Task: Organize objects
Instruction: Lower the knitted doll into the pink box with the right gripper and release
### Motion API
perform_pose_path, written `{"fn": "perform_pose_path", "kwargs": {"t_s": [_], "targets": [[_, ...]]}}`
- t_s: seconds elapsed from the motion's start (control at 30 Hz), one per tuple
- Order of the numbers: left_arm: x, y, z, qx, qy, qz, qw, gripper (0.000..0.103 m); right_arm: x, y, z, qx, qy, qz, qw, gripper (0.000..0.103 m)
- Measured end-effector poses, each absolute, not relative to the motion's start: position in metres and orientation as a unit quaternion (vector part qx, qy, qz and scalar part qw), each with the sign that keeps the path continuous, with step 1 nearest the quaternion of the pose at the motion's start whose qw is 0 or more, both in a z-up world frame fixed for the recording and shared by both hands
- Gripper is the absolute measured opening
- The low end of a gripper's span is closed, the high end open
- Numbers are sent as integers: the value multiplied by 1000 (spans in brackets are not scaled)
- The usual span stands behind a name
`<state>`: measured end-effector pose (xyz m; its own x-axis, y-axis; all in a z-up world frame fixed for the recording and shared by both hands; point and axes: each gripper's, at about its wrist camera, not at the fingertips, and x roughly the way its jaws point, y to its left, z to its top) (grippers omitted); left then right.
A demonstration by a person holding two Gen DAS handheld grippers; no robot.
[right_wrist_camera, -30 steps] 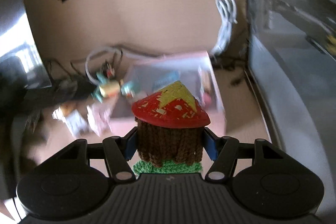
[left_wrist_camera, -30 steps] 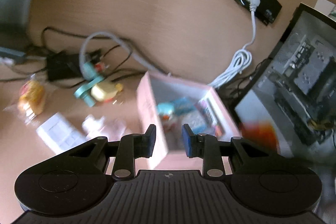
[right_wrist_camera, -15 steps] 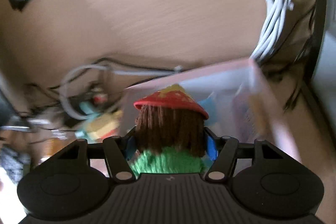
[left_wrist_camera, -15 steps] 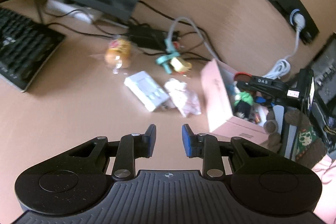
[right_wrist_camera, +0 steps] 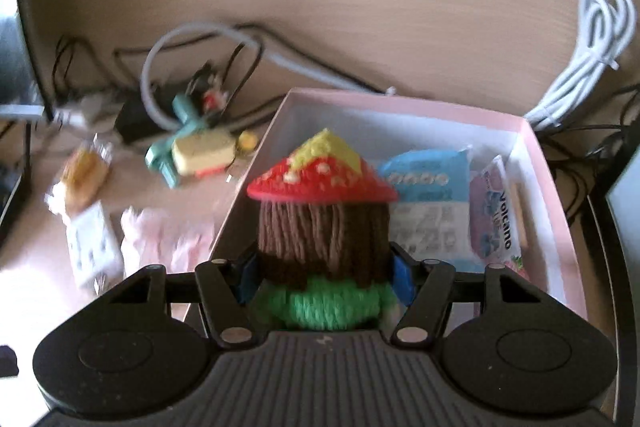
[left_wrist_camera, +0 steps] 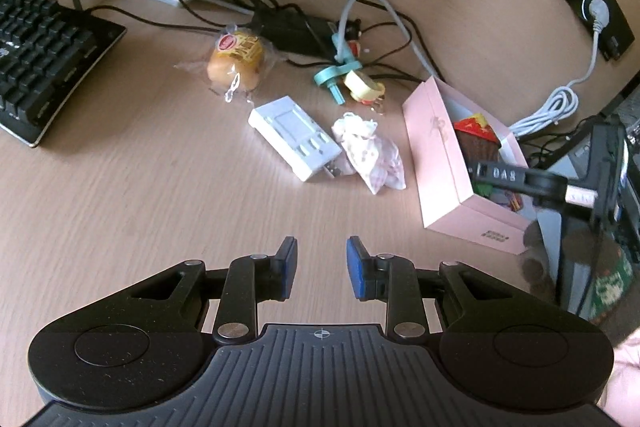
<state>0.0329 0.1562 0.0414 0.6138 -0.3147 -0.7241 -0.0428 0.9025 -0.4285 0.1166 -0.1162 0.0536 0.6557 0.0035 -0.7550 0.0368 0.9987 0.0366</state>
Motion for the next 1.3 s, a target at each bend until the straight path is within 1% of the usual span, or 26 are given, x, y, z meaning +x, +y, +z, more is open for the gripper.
{"fn": "perform_pose_path", "kwargs": {"t_s": [0.13, 0.37, 0.47, 0.57, 0.67, 0.8, 0.87, 0.93, 1.0, 1.1, 1.2, 1.3], "targets": [[35, 157, 41, -202, 436, -82, 873, 30, 104, -113, 67, 11, 399, -20, 917, 74], [33, 182, 44, -210, 434, -80, 873, 30, 105, -91, 123, -3, 335, -21, 942, 79], [35, 202, 44, -227, 427, -74, 872, 30, 128, -70, 136, 14, 342, 3, 940, 80], [37, 223, 41, -245, 420, -73, 870, 30, 163, -45, 129, 30, 375, 17, 926, 80], [39, 241, 38, -252, 423, -77, 867, 30, 207, -20, 105, 36, 405, -2, 914, 80], [39, 263, 36, -255, 419, -76, 868, 30, 245, -5, 72, 61, 401, -64, 912, 79], [37, 274, 35, -262, 417, -72, 867, 30, 256, -4, 60, 77, 405, -84, 907, 74], [37, 282, 33, -267, 417, -71, 866, 30, 265, -6, 51, 91, 418, -93, 899, 58], [38, 287, 32, -267, 419, -72, 865, 30, 267, -9, 45, 94, 424, -89, 896, 52], [43, 289, 30, -268, 421, -78, 863, 30, 258, -9, 45, 78, 430, -83, 896, 36], [49, 287, 32, -269, 418, -96, 862, 30, 231, -10, 48, 72, 450, -63, 888, 29], [54, 282, 33, -263, 417, -113, 863, 30, 202, -1, 57, 52, 491, -17, 869, 30]]}}
